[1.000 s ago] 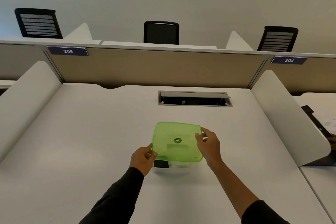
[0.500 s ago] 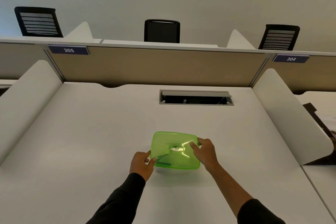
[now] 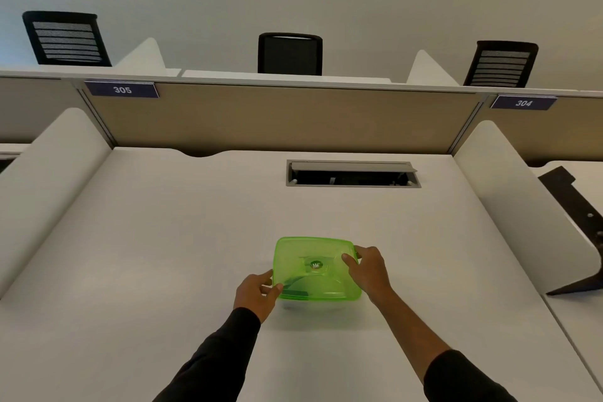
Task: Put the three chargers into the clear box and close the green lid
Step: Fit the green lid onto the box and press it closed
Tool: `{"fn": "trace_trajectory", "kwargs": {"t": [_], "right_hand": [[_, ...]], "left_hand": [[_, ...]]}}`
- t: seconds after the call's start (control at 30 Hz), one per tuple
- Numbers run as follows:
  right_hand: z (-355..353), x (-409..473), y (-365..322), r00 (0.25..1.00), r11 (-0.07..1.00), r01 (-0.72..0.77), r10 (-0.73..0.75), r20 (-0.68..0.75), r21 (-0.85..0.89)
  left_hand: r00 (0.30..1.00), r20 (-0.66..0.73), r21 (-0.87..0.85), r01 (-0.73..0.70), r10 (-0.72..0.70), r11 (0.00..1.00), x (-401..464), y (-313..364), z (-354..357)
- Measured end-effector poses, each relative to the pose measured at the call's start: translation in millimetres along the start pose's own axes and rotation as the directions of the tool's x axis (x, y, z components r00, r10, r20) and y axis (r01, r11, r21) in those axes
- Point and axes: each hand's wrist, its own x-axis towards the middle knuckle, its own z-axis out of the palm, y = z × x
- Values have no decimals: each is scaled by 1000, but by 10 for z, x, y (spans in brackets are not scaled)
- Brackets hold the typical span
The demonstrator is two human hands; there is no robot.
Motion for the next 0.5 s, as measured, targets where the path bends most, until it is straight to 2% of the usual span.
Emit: {"fn": "trace_trajectory", "kwargs": {"t": [0.27, 0.5], "right_hand": [[9, 16, 17, 999, 999, -36, 36, 37, -11], [36, 44, -13, 995, 989, -79, 86, 51, -126]], "left_hand": [[990, 110, -244, 113, -88, 963, 29, -30, -29], [975, 184, -316, 175, -121, 933, 65, -47, -62]]}}
